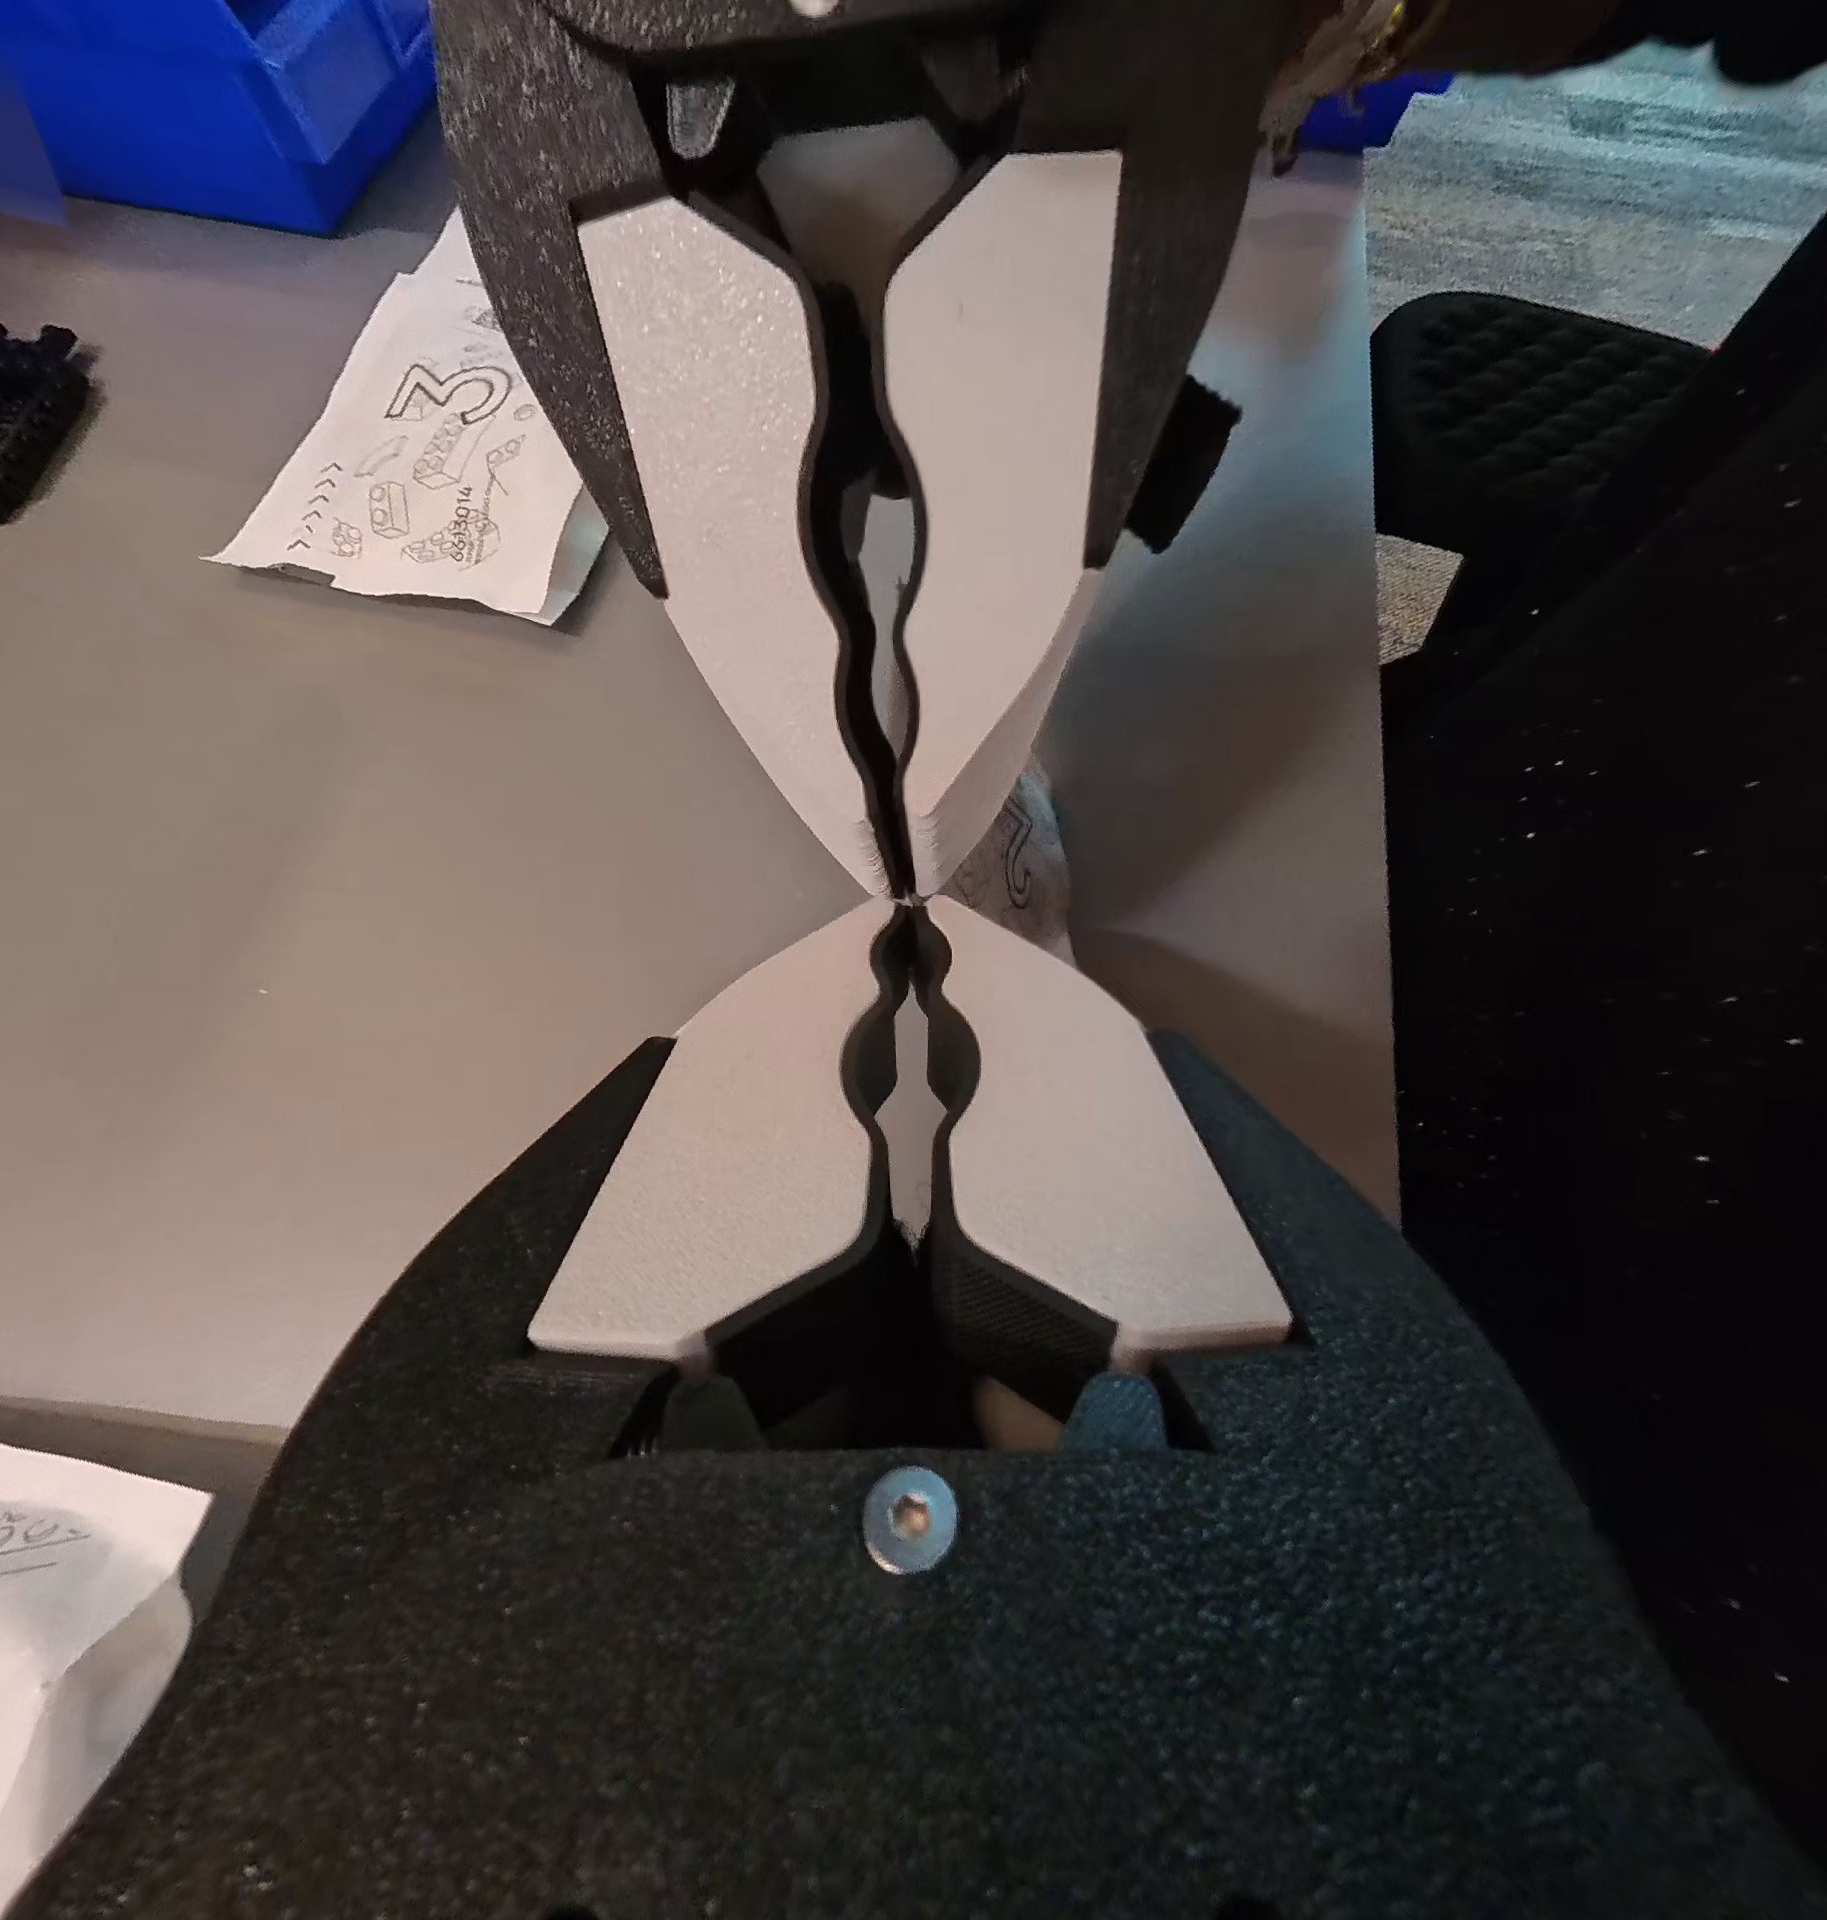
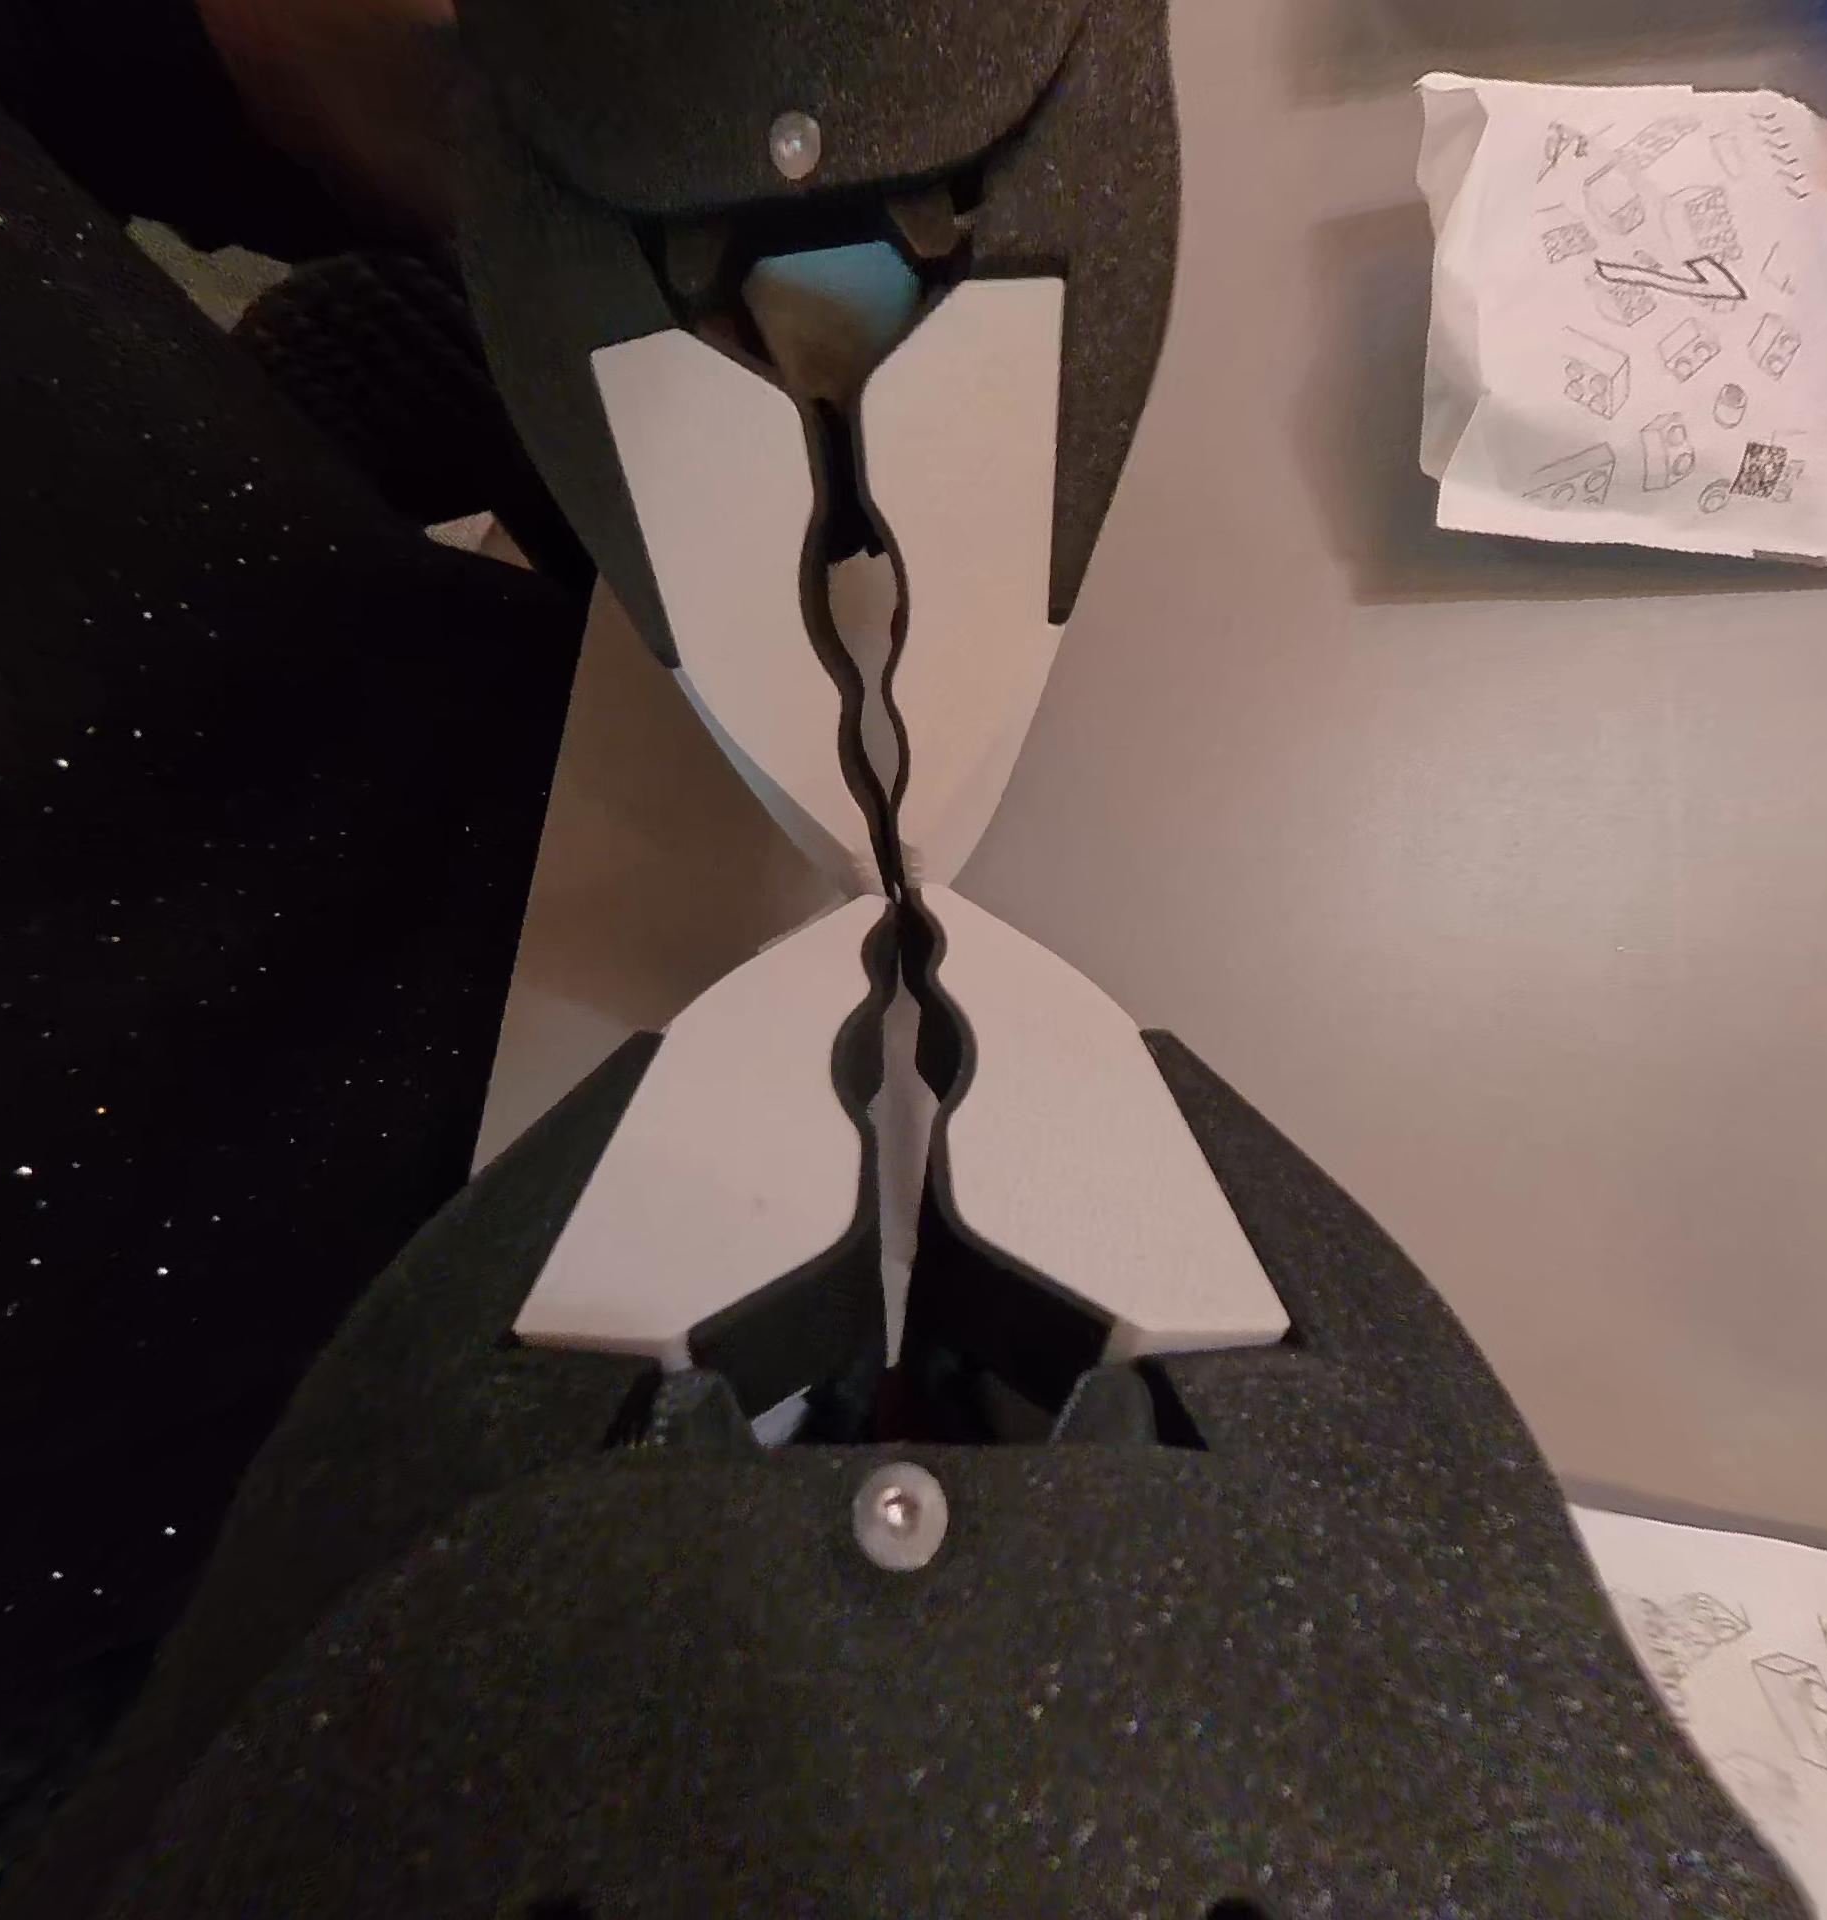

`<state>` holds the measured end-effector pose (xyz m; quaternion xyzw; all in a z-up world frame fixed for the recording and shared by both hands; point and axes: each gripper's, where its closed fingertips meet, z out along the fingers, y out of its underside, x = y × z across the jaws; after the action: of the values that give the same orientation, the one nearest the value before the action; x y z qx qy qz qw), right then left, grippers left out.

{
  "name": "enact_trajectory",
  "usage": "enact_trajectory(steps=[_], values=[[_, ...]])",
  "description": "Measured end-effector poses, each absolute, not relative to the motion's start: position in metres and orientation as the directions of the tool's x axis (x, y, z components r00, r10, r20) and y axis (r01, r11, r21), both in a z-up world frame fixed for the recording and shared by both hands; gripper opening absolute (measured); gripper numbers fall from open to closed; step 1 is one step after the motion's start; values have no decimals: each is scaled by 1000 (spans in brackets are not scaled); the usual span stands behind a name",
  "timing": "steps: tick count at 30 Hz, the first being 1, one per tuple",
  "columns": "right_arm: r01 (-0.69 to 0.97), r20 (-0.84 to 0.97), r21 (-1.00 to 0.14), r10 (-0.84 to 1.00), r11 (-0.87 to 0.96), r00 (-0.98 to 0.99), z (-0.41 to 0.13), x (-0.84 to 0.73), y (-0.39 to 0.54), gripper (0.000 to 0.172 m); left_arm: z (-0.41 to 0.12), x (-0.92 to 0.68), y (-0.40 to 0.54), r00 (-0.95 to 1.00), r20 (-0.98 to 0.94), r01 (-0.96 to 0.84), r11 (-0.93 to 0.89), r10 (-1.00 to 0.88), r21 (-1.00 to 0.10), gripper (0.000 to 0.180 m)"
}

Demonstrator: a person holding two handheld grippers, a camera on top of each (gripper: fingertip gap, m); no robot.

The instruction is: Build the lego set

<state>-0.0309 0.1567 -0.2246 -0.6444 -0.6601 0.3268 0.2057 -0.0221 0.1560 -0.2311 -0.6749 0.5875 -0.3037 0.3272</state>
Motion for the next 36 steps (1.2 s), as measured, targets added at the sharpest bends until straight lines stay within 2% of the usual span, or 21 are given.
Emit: enact_trajectory(steps=[5, 9, 13, 18, 24, 28, 32, 36], values=[[675, -440, -662, 898, -326, 3, -220, -25, 151, 0, -227, -16, 153, 79, -117, -615, 44, -990, -787, 0], [630, -512, -648, 857, -429, 57, -234, -23, 156, 0, -242, -13, 157, 132, -93, -653, -16, -987, -757, 0], [594, -461, -655, 870, -467, 176, -267, -28, 162, 0, -275, -19, 163, 244, -104, -710, -104, -964, -697, 0], [550, -411, -659, 858, -512, 307, -287, -36, 163, 0, -293, -29, 164, 307, -226, -727, -74, -925, -683, 0], [592, -120, -696, 879, -407, 462, -288, -38, 165, 0, -293, -33, 162, 304, -456, -764, 72, -836, -641, 0], [518, -90, -735, 819, -439, 567, -291, -37, 169, 0, -293, -32, 161, 303, -512, -784, 95, -804, -613, 0], [476, -121, -746, 799, -465, 589, -292, -37, 170, 0, -293, -32, 161, 302, -499, -778, 92, -812, -621, 0], [513, -55, -742, 802, -431, 595, -293, -37, 173, 0, -292, -32, 161, 285, -560, -804, 124, -778, -581, 0]])
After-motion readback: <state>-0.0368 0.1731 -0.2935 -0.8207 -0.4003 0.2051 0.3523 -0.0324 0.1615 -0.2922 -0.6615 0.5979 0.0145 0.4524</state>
